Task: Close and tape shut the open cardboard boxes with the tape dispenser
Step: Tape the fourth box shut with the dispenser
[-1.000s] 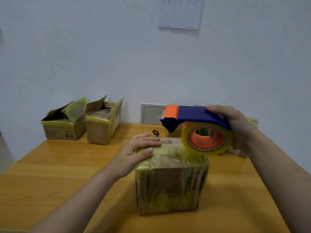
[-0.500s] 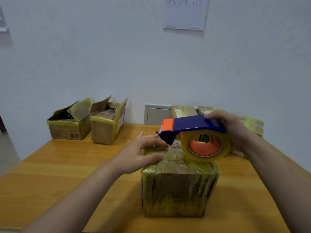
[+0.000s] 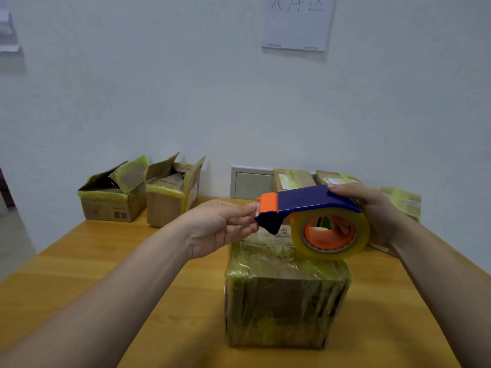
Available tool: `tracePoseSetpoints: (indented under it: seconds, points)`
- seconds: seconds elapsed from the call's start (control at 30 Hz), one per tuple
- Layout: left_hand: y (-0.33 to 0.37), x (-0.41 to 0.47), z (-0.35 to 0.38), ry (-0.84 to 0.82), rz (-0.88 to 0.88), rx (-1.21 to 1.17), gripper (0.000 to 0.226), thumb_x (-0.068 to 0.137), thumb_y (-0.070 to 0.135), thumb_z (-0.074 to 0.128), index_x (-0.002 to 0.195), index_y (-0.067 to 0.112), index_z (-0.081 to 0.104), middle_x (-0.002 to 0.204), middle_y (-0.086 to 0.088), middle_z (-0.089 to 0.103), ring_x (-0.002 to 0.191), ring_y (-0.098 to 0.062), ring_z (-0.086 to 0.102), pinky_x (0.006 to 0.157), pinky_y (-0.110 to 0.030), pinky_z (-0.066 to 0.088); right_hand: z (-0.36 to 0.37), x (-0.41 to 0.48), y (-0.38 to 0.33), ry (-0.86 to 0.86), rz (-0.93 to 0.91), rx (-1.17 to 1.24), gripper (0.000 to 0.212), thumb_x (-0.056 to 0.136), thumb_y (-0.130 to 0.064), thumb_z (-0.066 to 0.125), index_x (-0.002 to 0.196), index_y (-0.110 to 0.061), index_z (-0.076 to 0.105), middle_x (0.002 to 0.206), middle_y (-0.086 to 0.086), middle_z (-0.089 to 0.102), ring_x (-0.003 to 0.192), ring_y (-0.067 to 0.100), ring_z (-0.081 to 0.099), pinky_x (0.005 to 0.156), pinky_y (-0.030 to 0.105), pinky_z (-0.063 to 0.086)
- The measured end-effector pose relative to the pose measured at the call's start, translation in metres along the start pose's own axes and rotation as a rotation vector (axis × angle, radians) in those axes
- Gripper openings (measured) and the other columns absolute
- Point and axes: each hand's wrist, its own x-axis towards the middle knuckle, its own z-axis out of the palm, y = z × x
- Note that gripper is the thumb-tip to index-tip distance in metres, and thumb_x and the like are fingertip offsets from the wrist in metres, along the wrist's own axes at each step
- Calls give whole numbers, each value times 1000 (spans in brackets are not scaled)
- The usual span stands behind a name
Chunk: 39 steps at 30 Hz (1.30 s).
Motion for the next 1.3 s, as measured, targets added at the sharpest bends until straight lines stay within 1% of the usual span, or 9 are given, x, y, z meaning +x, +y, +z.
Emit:
tracePoseSetpoints:
  seconds: [0.1, 0.4, 0.53, 0.67, 0.83, 0.97, 1.1, 1.2, 1.3]
  points:
    - [-2, 1, -3, -31, -35, -107, 18, 82, 11, 75, 97, 1, 77, 81, -10, 74, 66, -9, 71, 59, -15, 59, -1, 0, 2, -11, -12, 44, 20, 71, -25, 74, 85, -11, 71, 71, 5, 72, 58, 15, 68, 51, 25, 56]
    - [-1, 1, 1, -87, -121, -30, 29, 83, 1, 69, 110, -7, 70, 75, -10, 66, 58, -10, 67, 51, -16, 55, -7, 6, 9, -113, -47, 125, 58, 31, -57, 95, 73, -20, 80, 69, 2, 71, 57, 13, 67, 50, 24, 54]
    - [2, 4, 5, -32, -143, 55, 15, 98, 0, 53, 95, -2, 67, 75, -9, 55, 58, -12, 61, 51, -18, 54, -7, 7, 9, -118, -62, 144, 58, 31, -57, 95, 71, -19, 79, 66, 2, 70, 55, 13, 66, 49, 23, 54]
    - [3, 8, 12, 26, -119, 183, 19, 101, 10, 56, 114, -2, 64, 73, -5, 57, 60, -11, 59, 52, -18, 53, -9, 9, 12, -99, -54, 139, 62, 31, -58, 95, 74, -17, 78, 68, 4, 69, 55, 14, 65, 51, 24, 53]
    - [3, 13, 15, 88, -81, 243, 39, 102, 15, 56, 133, -8, 61, 101, -13, 65, 68, -14, 66, 55, -22, 54, -11, 10, 13, -109, -60, 130, 58, 34, -58, 94, 72, -18, 77, 65, 2, 68, 54, 13, 64, 50, 24, 52]
    - [6, 10, 16, 49, -120, 153, 28, 104, 5, 45, 117, -4, 68, 100, -21, 76, 84, -23, 73, 63, -27, 62, -14, 10, 16, -68, -40, 105, 60, 44, -50, 91, 88, -13, 73, 71, 4, 70, 58, 15, 65, 52, 26, 52]
    - [7, 6, 14, -2, -129, 99, 33, 96, -13, 38, 111, -9, 67, 100, -25, 66, 92, -24, 59, 71, -24, 63, -15, 9, 18, -57, -27, 115, 48, 61, -47, 72, 92, -10, 68, 72, 4, 70, 58, 14, 66, 51, 25, 53]
    - [6, 7, 12, -4, -123, 64, 41, 91, -17, 31, 110, -9, 67, 100, -25, 73, 85, -23, 71, 83, -28, 60, -16, 10, 18, -45, -25, 92, 46, 65, -44, 71, 95, -9, 66, 72, 3, 70, 58, 14, 66, 51, 25, 52]
    - [4, 8, 10, 25, -119, 16, 26, 99, -5, 42, 102, -6, 68, 87, -20, 72, 77, -23, 72, 76, -29, 63, -16, 12, 19, -42, -29, 72, 53, 60, -46, 77, 96, -9, 66, 73, 4, 70, 59, 14, 66, 52, 26, 52]
